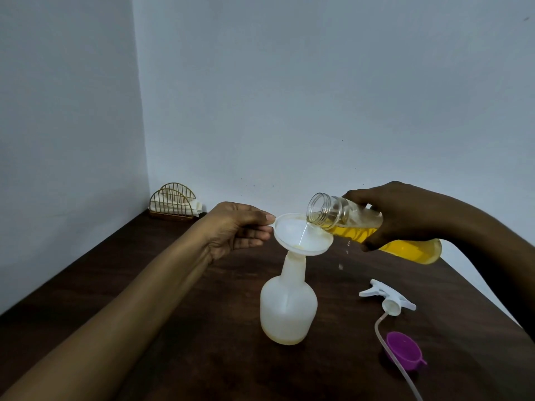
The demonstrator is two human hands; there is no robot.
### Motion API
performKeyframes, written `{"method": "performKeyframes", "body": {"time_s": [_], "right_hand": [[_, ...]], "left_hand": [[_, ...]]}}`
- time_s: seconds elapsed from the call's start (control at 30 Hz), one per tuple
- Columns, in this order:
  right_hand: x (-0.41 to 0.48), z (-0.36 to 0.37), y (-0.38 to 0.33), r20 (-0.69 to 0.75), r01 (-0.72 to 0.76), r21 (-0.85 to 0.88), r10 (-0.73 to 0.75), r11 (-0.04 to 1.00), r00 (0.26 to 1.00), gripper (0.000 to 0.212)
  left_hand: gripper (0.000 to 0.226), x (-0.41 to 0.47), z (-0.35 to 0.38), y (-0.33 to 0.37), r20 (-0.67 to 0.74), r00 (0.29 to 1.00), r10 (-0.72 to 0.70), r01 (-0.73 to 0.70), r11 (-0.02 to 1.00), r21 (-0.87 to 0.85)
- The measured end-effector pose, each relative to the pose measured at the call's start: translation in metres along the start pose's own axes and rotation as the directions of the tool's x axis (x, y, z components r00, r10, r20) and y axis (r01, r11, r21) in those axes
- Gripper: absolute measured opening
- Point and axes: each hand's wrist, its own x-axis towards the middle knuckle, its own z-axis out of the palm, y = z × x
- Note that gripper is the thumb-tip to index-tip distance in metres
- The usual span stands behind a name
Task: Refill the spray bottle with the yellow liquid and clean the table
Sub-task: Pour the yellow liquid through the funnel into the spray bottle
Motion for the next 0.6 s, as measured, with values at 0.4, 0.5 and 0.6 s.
{"method": "performKeyframes", "body": {"time_s": [0.4, 0.5, 0.6], "right_hand": [[-0.002, 0.001, -0.002, -0.011, -0.019, 0.026, 0.019, 0.999, 1.0, 0.051], [-0.005, 0.006, -0.003, -0.025, -0.032, 0.156, 0.036, 0.987, 0.999, 0.043], [-0.009, 0.011, -0.005, -0.027, -0.061, 0.363, 0.076, 0.93, 0.997, 0.048]], "left_hand": [[0.006, 0.0, 0.0, 0.0, -0.004, 1.0, -0.003, 0.003, 1.0, -0.001], [0.006, 0.001, -0.001, 0.0, -0.008, 1.0, -0.007, 0.007, 1.0, -0.001], [0.006, 0.001, -0.001, 0.0, -0.005, 1.0, -0.01, 0.01, 1.0, -0.005]]}}
